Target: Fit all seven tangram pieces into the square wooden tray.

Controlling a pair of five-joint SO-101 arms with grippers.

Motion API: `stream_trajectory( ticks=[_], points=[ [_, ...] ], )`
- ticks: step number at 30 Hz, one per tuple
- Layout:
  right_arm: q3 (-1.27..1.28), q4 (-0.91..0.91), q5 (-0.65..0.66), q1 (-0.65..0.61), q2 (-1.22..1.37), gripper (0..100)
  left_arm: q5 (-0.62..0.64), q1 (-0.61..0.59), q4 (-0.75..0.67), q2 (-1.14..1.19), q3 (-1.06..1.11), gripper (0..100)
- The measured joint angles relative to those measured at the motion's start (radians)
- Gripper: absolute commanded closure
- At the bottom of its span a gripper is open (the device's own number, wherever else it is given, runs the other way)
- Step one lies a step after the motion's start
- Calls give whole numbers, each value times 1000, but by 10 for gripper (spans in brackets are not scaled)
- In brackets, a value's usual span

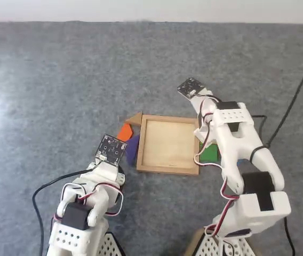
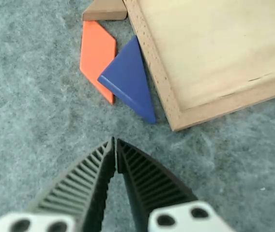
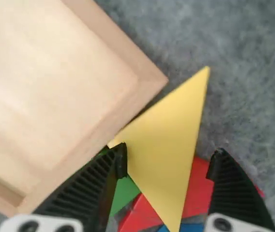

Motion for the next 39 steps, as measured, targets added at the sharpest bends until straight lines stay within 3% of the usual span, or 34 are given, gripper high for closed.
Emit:
stream_trajectory(
  ticks=[10,15,22,28,39],
  points=[
    [-114,-2,-84,9,117,728,0,0,0,0,0,985],
    [-230,92,-103,20,196,729,0,0,0,0,0,985],
    [-273,172,-103,3,226,763,0,0,0,0,0,985],
    [-273,255,-49,-11,226,680,0,0,0,0,0,985],
    [-250,275,-41,-28,250,677,0,0,0,0,0,985]
  ],
)
